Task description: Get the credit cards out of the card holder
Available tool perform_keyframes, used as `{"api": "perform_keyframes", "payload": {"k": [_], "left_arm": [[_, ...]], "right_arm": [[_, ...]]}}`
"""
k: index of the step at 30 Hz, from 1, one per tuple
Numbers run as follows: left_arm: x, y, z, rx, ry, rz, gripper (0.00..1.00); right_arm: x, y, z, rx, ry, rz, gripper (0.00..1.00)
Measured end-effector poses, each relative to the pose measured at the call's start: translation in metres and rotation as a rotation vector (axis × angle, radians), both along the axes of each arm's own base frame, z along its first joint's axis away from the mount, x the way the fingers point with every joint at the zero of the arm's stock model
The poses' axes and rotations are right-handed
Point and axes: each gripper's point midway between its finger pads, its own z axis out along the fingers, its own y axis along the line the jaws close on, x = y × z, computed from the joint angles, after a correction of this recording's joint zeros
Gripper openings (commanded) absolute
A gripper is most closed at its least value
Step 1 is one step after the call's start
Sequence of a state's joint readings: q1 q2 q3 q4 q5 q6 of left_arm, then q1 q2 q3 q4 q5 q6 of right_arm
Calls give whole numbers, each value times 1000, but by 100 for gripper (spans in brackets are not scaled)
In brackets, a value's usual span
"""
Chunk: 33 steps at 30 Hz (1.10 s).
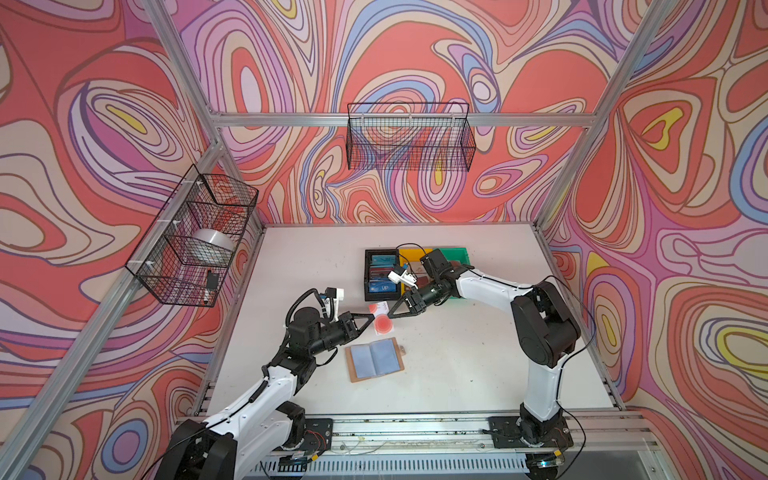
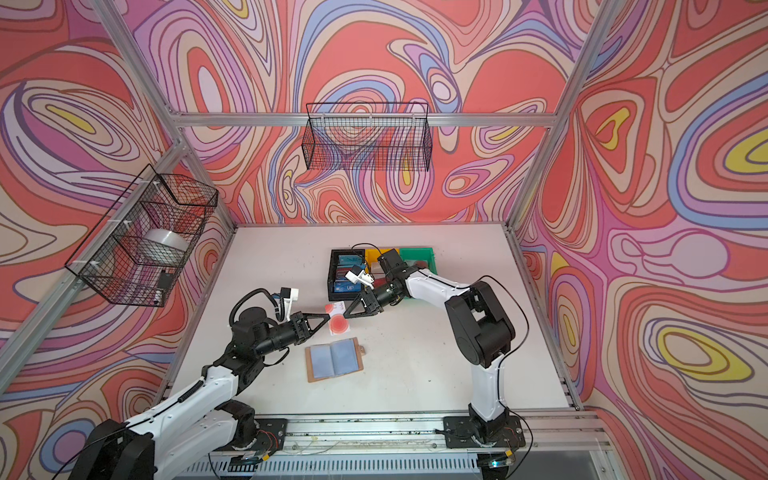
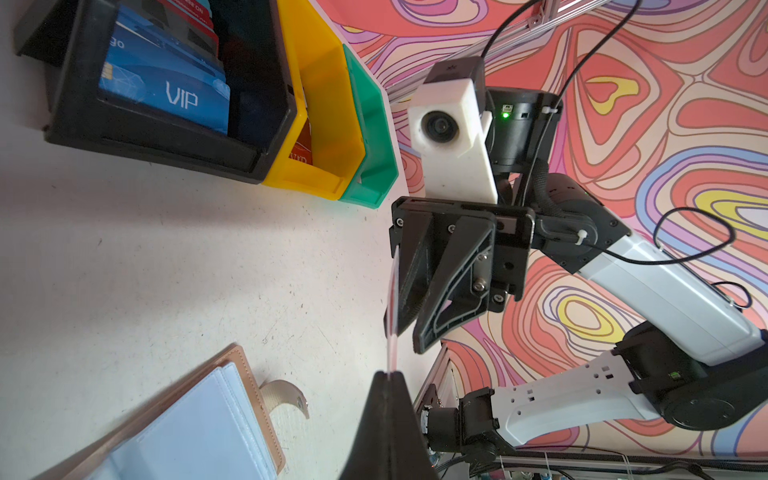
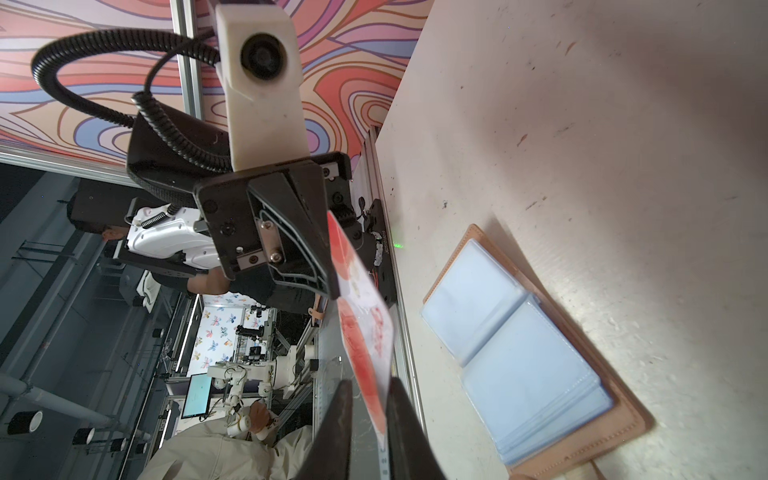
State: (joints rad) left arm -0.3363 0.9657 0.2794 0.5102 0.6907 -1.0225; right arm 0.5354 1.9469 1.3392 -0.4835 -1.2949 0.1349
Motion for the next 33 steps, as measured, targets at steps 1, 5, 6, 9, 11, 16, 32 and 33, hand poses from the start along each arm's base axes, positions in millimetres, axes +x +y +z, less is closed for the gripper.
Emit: {"api": "perform_keyframes", "payload": {"k": [1,5,6,9,11,16,32,33], "left_arm": [[0,0,0,-1,-1,-1,0],[0,-2,1,-4,-6,-5,0],[0,-2,2,-5,-6,-5,0],[0,-2,1,-5,-6,-7,0],[0,-2,1,-3,-5,-4,0],[-1,-2,-2,1,6,-7,0],[-20,13,0,133,0,14,32],[-21,14,1,143,2,17,33]], "right_arm": [[0,0,0,0,1,-1,15],[0,-1,-1,0,3,-2,11],[0,-1,-1,0,4,-2,10],[0,-1,-1,1,5,-1,7],[-1,-1,0,6,8,2,4],[-4,-3,1,13,10,13,0],[-9,-15,26,-38,-67,91,0],[-6,-18,28,-48,-78,87,0]]}}
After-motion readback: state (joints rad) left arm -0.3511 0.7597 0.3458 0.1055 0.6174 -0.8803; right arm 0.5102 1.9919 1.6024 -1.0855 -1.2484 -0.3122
